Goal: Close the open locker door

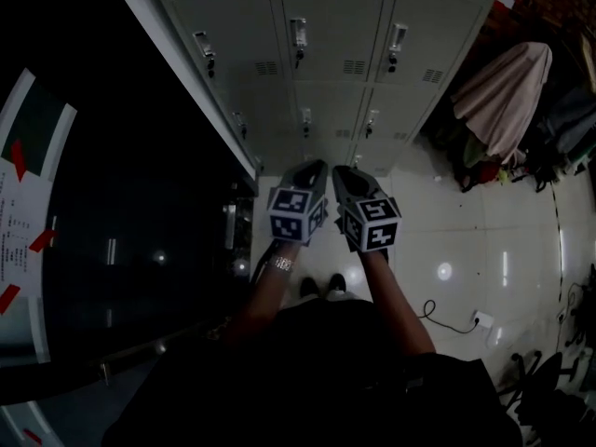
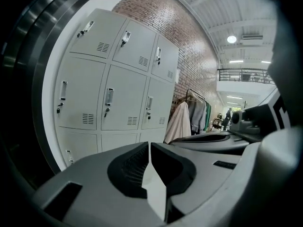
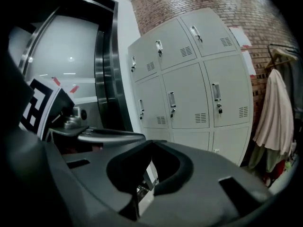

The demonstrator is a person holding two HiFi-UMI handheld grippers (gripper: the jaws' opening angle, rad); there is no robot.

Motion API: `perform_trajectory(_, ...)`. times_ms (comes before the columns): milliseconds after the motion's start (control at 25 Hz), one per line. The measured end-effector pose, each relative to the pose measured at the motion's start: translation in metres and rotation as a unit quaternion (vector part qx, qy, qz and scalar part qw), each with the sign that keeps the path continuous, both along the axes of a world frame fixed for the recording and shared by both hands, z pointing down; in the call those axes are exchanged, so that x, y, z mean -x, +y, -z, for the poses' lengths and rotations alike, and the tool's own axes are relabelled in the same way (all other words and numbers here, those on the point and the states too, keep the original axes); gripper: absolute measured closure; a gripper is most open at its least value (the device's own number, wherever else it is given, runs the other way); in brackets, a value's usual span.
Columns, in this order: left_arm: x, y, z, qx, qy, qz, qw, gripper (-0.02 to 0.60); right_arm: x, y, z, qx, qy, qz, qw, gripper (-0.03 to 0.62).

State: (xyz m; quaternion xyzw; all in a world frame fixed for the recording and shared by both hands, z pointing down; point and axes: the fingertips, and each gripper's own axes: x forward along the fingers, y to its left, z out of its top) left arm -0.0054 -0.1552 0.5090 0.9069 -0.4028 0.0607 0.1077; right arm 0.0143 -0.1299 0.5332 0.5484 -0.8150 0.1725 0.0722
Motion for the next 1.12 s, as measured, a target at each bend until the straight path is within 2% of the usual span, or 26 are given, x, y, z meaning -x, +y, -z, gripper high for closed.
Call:
perform_trajectory(440, -0.029, 0.01, 0.018, -0.016, -0.001, -0.002, 0.9999, 0.577, -0.025, 0.01, 0.009, 0.007, -0.016, 0.013, 1.0, 0.588)
perform_trajectory(1120, -0.015, 0.002, 0.028, -0.027, 0.008, 0.014, 0.9995, 0.577, -0.006, 0.003, 0.029, -0.016, -0.013, 0.049, 0.999, 0.588)
